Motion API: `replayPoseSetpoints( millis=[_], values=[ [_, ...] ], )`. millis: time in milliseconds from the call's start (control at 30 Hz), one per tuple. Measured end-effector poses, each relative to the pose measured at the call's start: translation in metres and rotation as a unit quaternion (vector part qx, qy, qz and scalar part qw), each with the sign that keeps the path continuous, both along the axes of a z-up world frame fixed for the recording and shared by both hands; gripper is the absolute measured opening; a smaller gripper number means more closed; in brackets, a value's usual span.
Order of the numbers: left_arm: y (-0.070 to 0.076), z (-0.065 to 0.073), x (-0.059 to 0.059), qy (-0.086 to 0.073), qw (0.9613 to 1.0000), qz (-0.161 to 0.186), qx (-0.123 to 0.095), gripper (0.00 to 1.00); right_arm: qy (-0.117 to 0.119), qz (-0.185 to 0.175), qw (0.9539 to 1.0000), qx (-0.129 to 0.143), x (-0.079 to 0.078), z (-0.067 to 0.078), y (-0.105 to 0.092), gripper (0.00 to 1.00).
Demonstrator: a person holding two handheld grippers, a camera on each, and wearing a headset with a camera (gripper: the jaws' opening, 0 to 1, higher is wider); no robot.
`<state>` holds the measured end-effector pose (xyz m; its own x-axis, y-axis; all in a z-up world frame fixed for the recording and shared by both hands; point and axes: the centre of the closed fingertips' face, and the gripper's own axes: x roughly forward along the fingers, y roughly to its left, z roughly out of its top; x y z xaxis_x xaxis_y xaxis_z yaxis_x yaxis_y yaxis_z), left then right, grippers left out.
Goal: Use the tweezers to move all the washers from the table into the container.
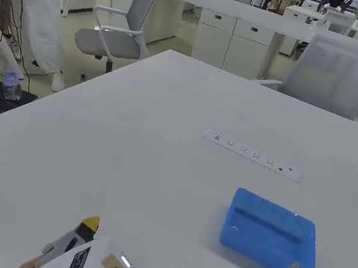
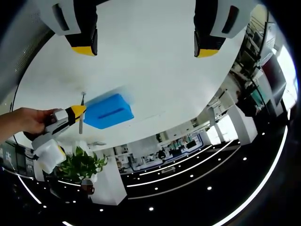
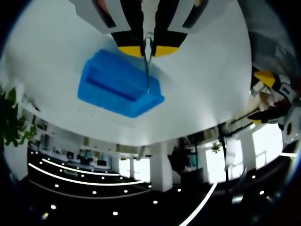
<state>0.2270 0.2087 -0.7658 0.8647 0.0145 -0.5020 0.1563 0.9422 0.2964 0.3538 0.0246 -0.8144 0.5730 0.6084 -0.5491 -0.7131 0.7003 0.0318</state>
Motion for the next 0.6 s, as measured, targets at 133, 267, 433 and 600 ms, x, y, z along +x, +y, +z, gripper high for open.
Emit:
replayPoseSetpoints(
  millis=[133, 267, 433, 600],
  values=[
    [0.0004, -0.0005, -0.0002, 0.001, 1.0, 0.001, 0.001, 0.86, -0.002, -0.006, 1.0, 0.004, 0.0003, -0.0007, -0.0001, 0.03],
    [0.0011, -0.0007, -0.0003, 0.001, 1.0, 0.002, 0.002, 0.86, -0.009, -0.005, 0.9999, 0.002, -0.0016, -0.001, -0.0003, 0.03],
    [0.0013, -0.001, -0.0003, 0.002, 1.0, 0.003, 0.002, 0.86, -0.014, -0.008, 0.9998, 0.011, -0.0019, -0.0024, -0.0021, 0.03],
    [0.0011, -0.0013, -0.0003, 0.003, 1.0, 0.001, 0.003, 0.85, -0.01, -0.009, 0.9998, 0.014, -0.0056, -0.0003, -0.0037, 0.02]
  ],
)
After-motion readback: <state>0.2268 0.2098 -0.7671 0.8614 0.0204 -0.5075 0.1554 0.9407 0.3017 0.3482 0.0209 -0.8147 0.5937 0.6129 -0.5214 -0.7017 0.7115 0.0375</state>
